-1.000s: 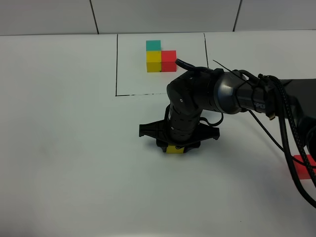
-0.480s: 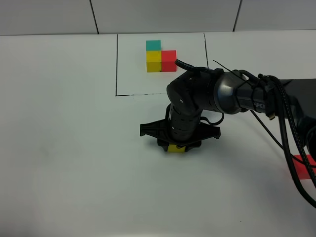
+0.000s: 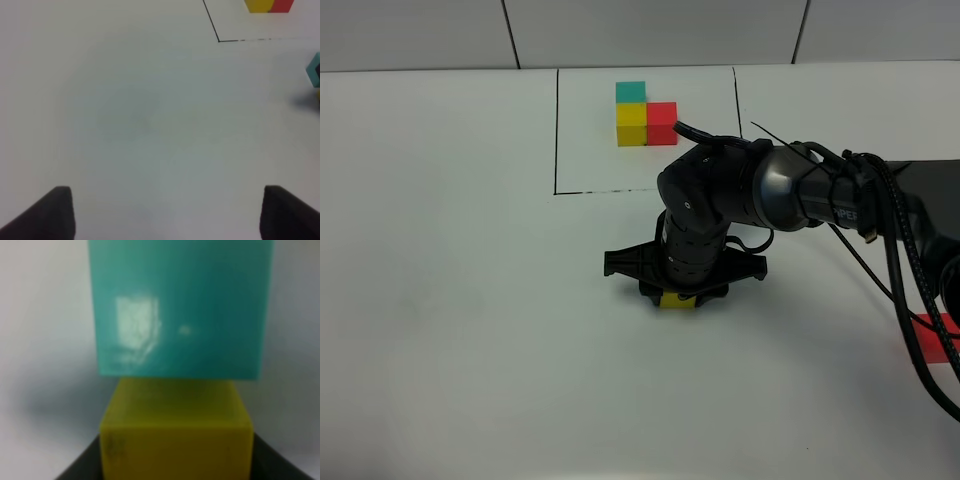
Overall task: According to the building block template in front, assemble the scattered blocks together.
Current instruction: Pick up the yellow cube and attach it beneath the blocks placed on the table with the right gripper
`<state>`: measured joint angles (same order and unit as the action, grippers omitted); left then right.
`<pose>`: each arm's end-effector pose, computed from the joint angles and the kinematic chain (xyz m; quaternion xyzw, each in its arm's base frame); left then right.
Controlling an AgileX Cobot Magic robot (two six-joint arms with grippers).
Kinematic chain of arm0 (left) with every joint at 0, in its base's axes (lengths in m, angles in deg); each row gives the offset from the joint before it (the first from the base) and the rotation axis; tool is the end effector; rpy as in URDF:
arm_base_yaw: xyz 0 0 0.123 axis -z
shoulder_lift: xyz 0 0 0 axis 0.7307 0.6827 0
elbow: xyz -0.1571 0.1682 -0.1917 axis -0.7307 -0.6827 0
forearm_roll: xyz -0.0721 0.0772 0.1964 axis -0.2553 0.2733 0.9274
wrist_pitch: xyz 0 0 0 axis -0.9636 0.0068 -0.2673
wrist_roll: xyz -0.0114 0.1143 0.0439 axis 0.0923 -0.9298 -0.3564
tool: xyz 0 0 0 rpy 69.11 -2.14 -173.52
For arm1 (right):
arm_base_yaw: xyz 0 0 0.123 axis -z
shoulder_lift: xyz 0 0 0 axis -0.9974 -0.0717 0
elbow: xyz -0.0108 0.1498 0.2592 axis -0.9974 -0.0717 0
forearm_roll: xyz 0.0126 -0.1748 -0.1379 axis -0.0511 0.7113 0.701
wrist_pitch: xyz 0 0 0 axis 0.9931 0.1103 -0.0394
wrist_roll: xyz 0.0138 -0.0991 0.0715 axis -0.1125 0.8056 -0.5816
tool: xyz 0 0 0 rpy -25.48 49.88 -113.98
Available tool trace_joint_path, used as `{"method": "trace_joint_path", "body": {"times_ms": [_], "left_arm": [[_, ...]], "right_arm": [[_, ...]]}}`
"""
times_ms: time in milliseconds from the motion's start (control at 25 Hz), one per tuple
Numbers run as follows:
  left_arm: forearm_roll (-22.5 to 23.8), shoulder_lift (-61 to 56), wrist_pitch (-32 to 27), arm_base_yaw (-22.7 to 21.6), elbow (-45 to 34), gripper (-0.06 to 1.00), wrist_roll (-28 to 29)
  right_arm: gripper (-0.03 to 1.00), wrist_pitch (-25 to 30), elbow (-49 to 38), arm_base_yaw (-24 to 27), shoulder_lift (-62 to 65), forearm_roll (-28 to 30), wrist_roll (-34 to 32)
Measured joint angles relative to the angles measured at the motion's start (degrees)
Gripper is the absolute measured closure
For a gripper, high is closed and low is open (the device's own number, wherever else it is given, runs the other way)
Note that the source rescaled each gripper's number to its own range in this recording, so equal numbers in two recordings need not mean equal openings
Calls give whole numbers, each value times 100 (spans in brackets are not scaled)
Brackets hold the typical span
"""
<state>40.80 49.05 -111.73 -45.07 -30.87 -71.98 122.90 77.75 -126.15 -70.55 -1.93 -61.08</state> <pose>-0.0119 -0.0085 0.2537 0.0210 0.8523 -0.0465 0.5206 0.3116 0.2615 0.1150 0.0246 0.9959 0.0521 0.0697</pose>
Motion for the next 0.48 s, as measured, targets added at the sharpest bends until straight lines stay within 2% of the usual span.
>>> {"method": "trace_joint_path", "body": {"times_ms": [480], "left_arm": [[0,0,0,0,0,-2,0]], "right_arm": [[93,-86,23,82,-24,22,-10]]}}
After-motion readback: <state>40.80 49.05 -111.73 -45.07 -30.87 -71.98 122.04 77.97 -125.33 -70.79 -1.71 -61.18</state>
